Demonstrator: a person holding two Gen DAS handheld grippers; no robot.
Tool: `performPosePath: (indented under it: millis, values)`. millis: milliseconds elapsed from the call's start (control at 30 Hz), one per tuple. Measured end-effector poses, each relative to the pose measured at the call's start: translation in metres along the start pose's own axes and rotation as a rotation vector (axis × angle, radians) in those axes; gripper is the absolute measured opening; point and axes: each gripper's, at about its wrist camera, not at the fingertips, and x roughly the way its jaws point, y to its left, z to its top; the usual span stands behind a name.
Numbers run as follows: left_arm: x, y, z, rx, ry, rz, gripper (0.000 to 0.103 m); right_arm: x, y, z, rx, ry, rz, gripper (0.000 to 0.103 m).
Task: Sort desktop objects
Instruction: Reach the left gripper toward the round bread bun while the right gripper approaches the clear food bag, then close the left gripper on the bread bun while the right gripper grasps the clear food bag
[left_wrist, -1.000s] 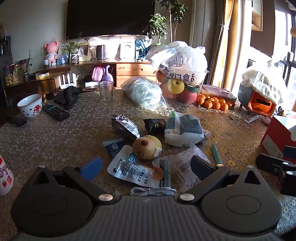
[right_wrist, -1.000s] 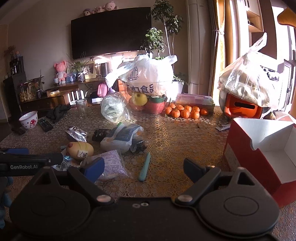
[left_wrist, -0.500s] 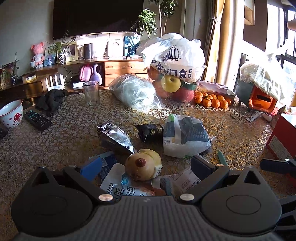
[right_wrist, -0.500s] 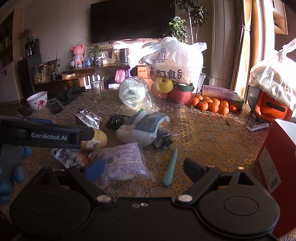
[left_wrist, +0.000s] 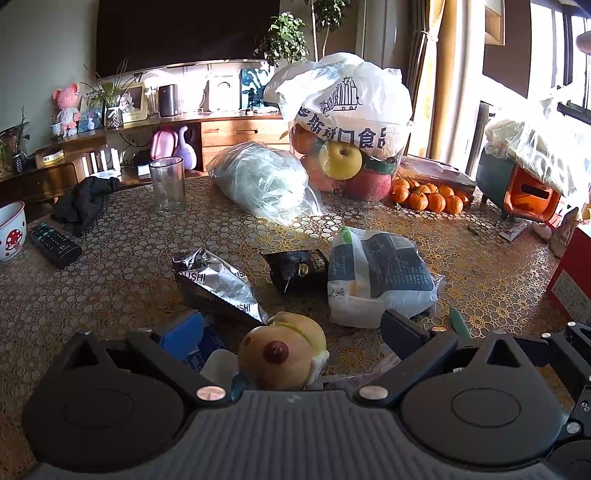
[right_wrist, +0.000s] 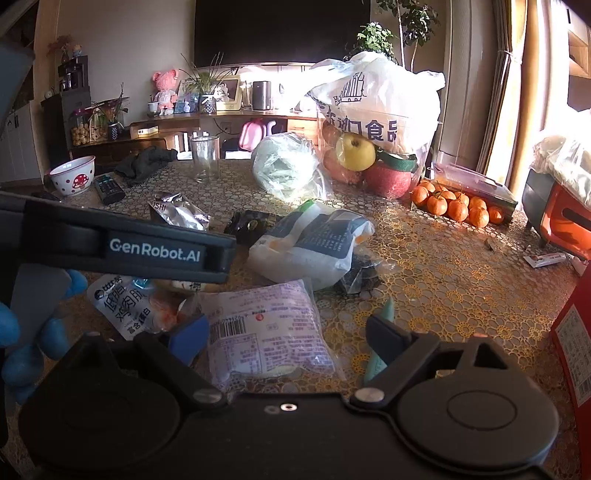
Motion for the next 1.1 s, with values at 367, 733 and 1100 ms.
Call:
performPosePath:
  millis: [367, 733, 1100]
  values:
    - [0.014, -0.003, -0.003, 0.002, 0.032, -0.021, 0.09, 0.012, 0.007, -0.004, 0.011, -0.003, -0.027, 0.09]
    - [0.021, -0.003, -0.006, -0.004, 0.055, -0.023, 0.065, 0.015, 0.005, -0.003, 0.048, 0.019, -0.008, 0.079]
    - [0.019, -0.001, -0.005, -0.017, 0.053, -0.013, 0.044, 0.012, 0.004, -0.001, 0.05, 0.015, -0.031, 0.062]
